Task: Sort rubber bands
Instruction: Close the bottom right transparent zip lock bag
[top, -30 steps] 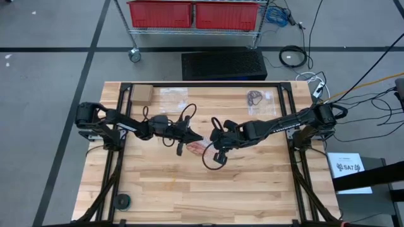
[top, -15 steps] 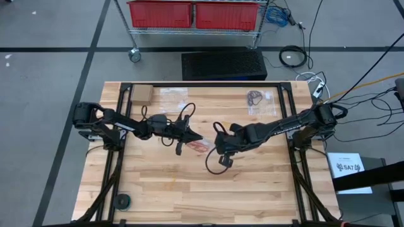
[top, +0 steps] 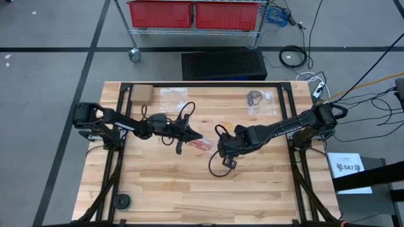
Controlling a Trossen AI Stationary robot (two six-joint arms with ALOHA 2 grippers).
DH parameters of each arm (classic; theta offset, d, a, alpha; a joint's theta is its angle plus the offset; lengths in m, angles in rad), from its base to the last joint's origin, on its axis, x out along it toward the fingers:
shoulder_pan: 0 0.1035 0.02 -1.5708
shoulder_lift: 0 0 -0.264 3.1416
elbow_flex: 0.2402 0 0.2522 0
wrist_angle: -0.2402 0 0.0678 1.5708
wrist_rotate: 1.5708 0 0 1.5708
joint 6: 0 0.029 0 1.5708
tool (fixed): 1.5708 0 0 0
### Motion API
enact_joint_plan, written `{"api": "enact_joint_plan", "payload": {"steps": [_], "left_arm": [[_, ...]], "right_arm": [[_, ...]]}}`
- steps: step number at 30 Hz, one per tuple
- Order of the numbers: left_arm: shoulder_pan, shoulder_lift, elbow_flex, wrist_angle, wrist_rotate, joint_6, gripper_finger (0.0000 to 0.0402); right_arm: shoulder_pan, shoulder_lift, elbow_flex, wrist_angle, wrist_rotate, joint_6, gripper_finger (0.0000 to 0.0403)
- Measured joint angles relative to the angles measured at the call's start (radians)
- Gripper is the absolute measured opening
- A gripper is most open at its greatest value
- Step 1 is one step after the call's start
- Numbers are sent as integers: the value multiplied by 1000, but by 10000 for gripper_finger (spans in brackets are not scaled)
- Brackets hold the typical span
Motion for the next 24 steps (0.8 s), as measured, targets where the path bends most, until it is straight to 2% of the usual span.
{"api": "enact_joint_plan", "payload": {"steps": [9,19,24], "left_arm": [[0,0,0,-2,0,0,0],[0,-1,0,-2,0,-2,0],[2,-1,0,-17,0,1,0]], "right_arm": [[4,0,0,-15,7,22,13],[6,-31,-3,-111,0,65,89],[3,-71,-3,-68,35,63,126]]}}
